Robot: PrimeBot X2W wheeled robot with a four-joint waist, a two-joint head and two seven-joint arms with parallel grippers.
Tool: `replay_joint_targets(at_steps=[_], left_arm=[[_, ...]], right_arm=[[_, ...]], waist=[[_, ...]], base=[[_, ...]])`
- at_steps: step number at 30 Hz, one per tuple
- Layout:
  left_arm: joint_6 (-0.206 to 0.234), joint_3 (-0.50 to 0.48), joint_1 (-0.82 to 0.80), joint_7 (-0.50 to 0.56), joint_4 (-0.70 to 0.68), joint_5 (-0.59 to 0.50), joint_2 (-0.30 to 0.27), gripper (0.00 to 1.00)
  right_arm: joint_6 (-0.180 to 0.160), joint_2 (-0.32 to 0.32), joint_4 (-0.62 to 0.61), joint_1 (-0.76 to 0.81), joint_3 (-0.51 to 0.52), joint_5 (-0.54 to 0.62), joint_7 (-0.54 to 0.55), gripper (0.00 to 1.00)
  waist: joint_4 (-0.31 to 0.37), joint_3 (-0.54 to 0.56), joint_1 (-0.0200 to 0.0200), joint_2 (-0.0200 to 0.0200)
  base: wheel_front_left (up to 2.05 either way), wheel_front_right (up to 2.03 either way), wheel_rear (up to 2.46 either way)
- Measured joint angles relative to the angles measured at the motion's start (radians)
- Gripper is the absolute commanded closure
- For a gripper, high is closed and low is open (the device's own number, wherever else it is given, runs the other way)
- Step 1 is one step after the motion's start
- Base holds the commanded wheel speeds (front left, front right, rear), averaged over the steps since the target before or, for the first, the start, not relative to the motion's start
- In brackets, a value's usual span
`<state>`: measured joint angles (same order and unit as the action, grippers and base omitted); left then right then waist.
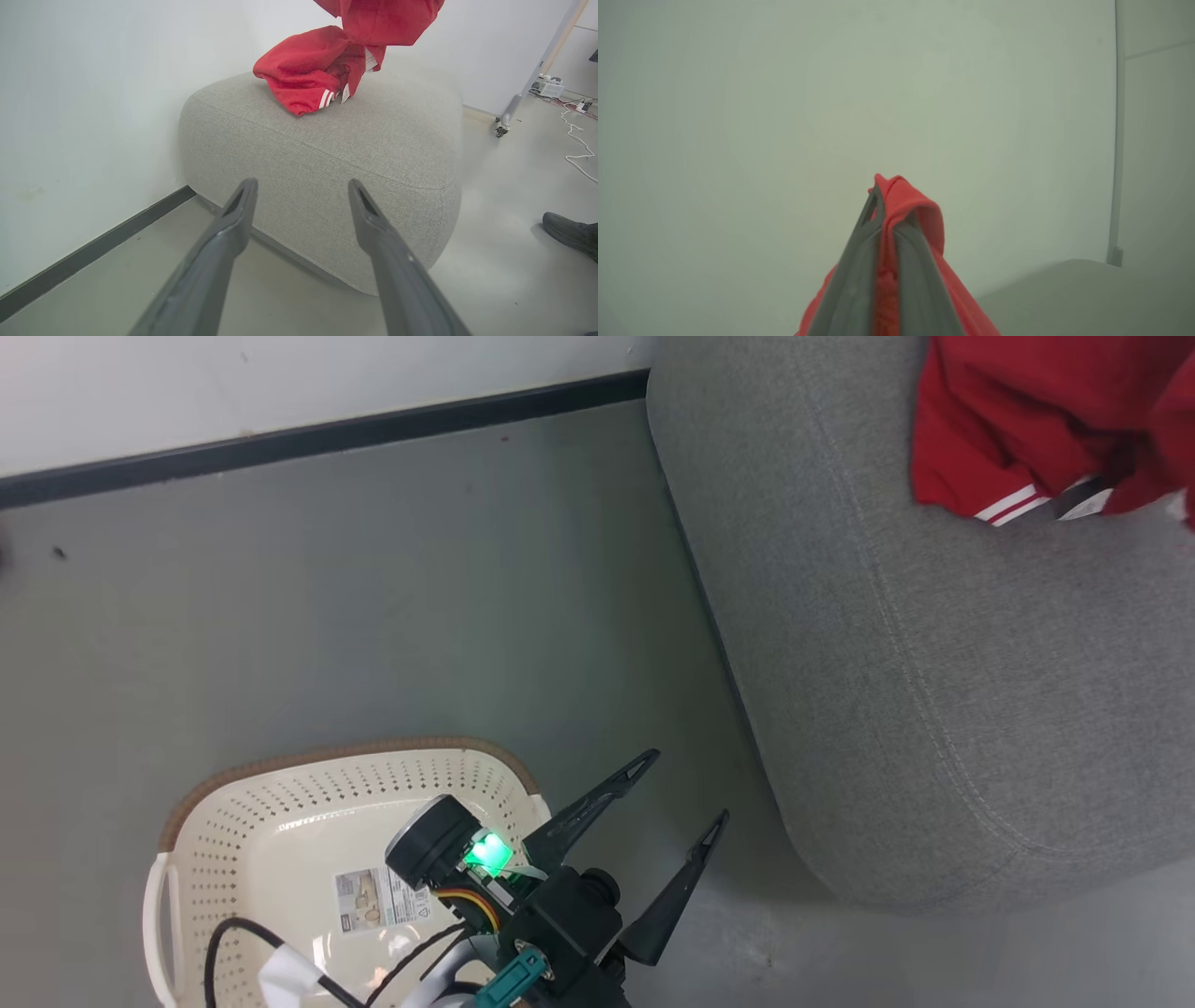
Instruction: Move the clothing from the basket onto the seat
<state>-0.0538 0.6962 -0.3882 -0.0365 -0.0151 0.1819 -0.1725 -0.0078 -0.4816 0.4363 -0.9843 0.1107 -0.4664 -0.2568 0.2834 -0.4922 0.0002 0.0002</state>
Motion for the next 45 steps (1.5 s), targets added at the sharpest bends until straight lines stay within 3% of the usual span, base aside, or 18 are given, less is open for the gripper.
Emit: replay_joint_targets(at_steps=[12,20,30,31,32,33,34,45], left_arm=[[-0.008,0.013,-0.057,0.009,-0.023,-0.017,0.010,0.00],[-0.008,0.005,-0.081,-0.001,-0.007,-0.025,0.008,0.00],[-0.010,0.010,-0.098,-0.021,0.027,-0.025,0.012,0.00],[-0.010,0.010,-0.098,-0.024,0.033,-0.025,0.012,0.00],[-0.010,0.010,-0.098,-0.028,0.038,-0.025,0.013,0.00],[-0.013,0.011,-0.098,-0.029,0.041,-0.025,0.014,0.00],[-0.017,0.011,-0.098,-0.033,0.045,-0.025,0.017,0.00],[-0.017,0.014,-0.100,-0.089,0.111,-0.011,0.050,0.00]], right_arm=[[0.027,-0.051,0.162,-0.129,0.022,0.000,0.000,1.00],[0.058,0.035,0.333,-0.112,-0.018,0.000,0.000,1.00],[0.080,0.043,0.459,-0.112,-0.020,-0.001,0.000,1.00],[0.083,0.043,0.468,-0.114,-0.020,-0.001,0.000,0.69],[0.087,0.043,0.474,-0.115,-0.020,-0.001,0.000,0.50],[0.087,0.042,0.477,-0.115,-0.020,-0.001,0.000,0.08],[0.087,0.041,0.480,-0.116,-0.020,-0.001,0.000,0.00],[0.097,0.044,0.517,-0.101,-0.031,0.025,0.000,0.00]], waist=[[-0.050,-0.109,-0.0001,0.0000],[-0.085,-0.179,0.0000,0.0000],[-0.094,-0.182,-0.0001,0.0000],[-0.095,-0.179,-0.0001,0.0000],[-0.096,-0.175,-0.0002,-0.0001],[-0.097,-0.171,-0.0002,0.0000],[-0.099,-0.166,-0.0002,-0.0001],[-0.113,-0.097,-0.0002,-0.0001]], base=[[0.00,0.00,0.00],[0.00,0.00,0.00],[0.00,0.00,0.00],[0.00,0.00,0.00],[0.00,0.00,0.00],[0.00,0.00,0.00],[0.00,0.00,0.00],[0.00,0.00,0.00]])
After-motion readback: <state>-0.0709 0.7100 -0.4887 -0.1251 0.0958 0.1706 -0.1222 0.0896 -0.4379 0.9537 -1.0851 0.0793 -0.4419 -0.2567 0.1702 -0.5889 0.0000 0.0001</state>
